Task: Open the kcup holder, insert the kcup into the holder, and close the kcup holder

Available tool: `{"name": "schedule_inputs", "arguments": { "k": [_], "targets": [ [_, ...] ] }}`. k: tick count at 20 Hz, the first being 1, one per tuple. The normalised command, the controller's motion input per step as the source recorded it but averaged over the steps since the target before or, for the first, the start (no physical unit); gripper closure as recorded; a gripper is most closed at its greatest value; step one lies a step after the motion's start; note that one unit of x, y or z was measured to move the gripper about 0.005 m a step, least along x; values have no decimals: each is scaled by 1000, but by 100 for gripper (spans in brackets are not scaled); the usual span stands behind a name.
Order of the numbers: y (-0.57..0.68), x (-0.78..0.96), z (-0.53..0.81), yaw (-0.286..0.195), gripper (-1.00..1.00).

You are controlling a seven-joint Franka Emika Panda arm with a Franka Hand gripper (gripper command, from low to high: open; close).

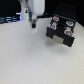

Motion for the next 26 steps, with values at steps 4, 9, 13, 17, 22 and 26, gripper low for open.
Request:
{"name": "schedule_inputs", "arguments": {
  "k": [4, 9, 13, 17, 22, 26],
  "targets": [
    [698, 129, 462, 3, 100],
    [670, 70, 341, 5, 100],
    [698, 166, 394, 3, 100],
    [709, 244, 316, 7, 100],
    [699, 203, 212, 7, 100],
    [673, 128, 111, 20, 100]
  ]
}}
